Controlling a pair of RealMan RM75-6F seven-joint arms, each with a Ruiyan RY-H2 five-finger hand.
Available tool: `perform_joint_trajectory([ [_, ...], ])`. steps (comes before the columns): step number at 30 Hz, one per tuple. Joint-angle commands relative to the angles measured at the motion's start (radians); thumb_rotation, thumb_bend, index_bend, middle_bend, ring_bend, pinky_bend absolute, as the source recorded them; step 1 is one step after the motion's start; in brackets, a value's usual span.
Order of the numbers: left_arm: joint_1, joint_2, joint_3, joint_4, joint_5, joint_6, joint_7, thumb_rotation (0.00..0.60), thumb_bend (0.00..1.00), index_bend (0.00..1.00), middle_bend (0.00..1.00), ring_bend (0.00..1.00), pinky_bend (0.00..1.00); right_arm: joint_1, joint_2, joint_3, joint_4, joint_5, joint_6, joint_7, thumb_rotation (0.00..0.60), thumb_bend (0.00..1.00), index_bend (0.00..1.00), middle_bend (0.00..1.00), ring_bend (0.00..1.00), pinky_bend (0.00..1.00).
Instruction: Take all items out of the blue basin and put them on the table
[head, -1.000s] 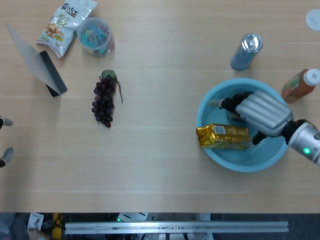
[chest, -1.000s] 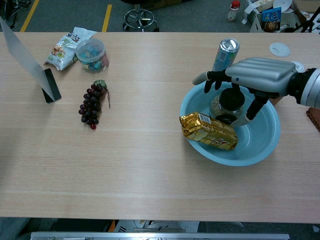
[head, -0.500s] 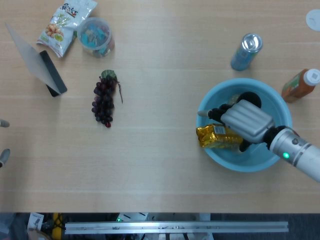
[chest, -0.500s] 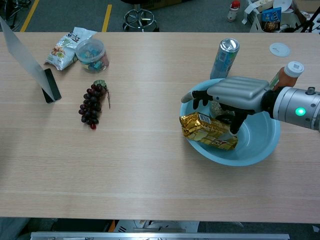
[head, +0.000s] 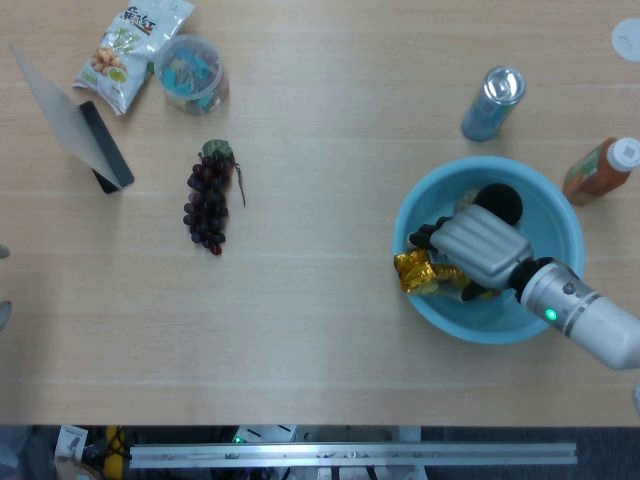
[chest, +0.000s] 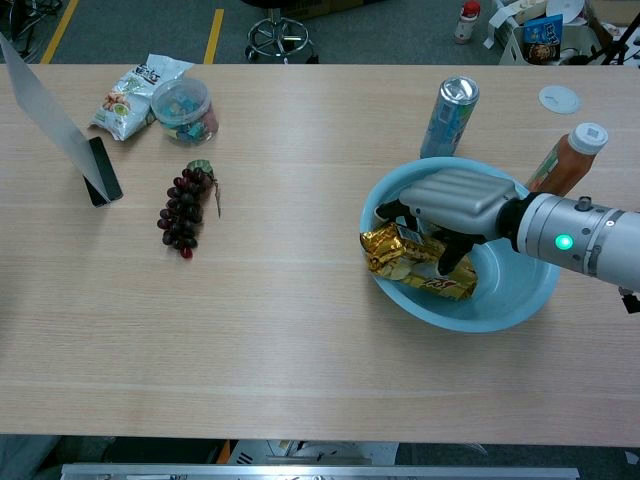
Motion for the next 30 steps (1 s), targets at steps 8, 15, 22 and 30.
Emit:
perform_joint_trajectory([
  [8, -0.001, 0.003, -0.004, -0.005, 0.003, 0.001, 0.003, 0.6, 0.27, 0.31, 0.31, 0.25, 0.32, -0.026, 0.076, 0.033, -0.055, -0.044, 0.054, 0.116, 0.6, 0.4, 0.51, 0.5, 0.56, 0.77],
  [15, -0.007, 0.004, -0.008, -0.018, 0.0, -0.007, 0.024, 0.6, 0.27, 0.31, 0.31, 0.25, 0.32, -0.077, 0.238, 0.056, -0.126, -0.179, 0.122, 0.302, 0.6, 0.4, 0.52, 0.51, 0.56, 0.77],
  [22, -0.022, -0.008, -0.011, -0.033, 0.008, -0.023, 0.048, 0.6, 0.27, 0.31, 0.31, 0.25, 0.32, -0.099, 0.284, 0.088, -0.106, -0.222, 0.176, 0.394, 0.6, 0.4, 0.52, 0.51, 0.56, 0.77],
  [30, -0.016, 0.003, -0.01, -0.047, 0.008, -0.011, 0.055, 0.6, 0.27, 0.31, 0.31, 0.25, 0.32, -0.027, 0.199, 0.188, -0.054, -0.097, 0.157, 0.349, 0.6, 0.4, 0.52, 0.51, 0.56, 0.77],
])
